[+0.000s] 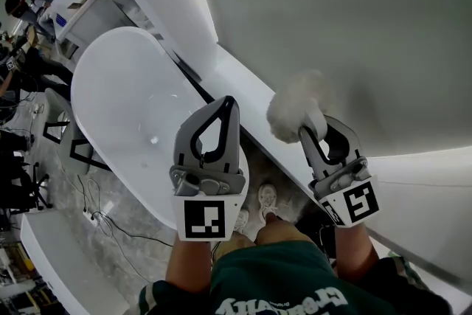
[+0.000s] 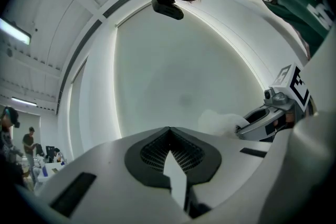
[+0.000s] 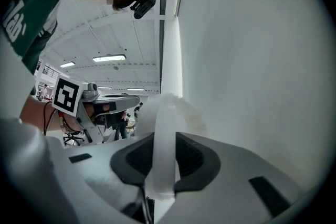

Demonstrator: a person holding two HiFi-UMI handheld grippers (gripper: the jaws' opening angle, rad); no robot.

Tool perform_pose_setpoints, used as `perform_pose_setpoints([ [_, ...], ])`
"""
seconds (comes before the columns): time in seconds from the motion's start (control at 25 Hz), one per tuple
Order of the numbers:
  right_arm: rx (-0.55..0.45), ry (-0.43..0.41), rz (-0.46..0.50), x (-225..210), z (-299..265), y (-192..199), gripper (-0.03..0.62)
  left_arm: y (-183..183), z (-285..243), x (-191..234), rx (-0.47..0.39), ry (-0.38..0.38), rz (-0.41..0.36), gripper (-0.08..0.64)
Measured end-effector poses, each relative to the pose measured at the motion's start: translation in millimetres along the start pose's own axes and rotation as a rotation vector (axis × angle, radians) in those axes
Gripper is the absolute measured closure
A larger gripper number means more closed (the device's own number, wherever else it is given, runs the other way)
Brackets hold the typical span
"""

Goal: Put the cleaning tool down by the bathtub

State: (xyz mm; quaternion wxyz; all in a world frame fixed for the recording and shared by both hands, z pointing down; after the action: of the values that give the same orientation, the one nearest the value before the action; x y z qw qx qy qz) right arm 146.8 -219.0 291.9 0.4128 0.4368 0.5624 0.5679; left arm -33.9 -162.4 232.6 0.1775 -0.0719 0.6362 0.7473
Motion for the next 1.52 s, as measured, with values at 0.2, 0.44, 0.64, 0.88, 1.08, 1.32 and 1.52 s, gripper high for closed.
perform_pose_setpoints([
  [0.2,0.007,-0.026,-0.006,1.8,-3.3,2.4,0.499,-3.0,4.5,4.3,0.011,-0.020,-0.017,0.554],
  [0.44,0.068,-0.048,-0.011,8.4,-20.0,30.5,0.499,19.5,12.5,15.5,0.036,-0.025,-0.021,0.554],
  [0.64,0.144,-0.035,-0.001,15.3,-40.2,51.2,0.499,40.3,24.4,32.1,0.060,-0.024,0.016,0.554],
  [0.88,0.210,-0.028,0.031,22.5,-69.2,67.1,0.499,64.0,31.9,47.6,0.047,-0.011,0.047,0.554],
  [1.08,0.261,-0.036,0.046,25.1,-93.8,82.6,0.499,84.0,26.2,57.1,0.040,0.007,0.093,0.554],
  [1.32,0.320,-0.062,0.030,17.1,-114.1,99.4,0.499,98.3,10.3,62.4,0.062,-0.006,0.100,0.555],
  [1.52,0.354,-0.095,-0.016,-6.4,-130.6,133.4,0.499,127.5,-11.0,56.2,0.129,-0.042,0.114,0.554],
])
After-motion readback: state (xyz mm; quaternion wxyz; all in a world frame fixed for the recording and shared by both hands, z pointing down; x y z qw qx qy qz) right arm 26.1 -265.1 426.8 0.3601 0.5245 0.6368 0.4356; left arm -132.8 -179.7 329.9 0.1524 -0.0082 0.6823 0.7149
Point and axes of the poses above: the fingertips, and each gripper's own axes: z backward along the fingers, x to its left, y out of its underside, the point moved 7 cm from there along z, backward along the fingers, and after that the axes turned 15 degrees about -y, right-handed, at the moved point
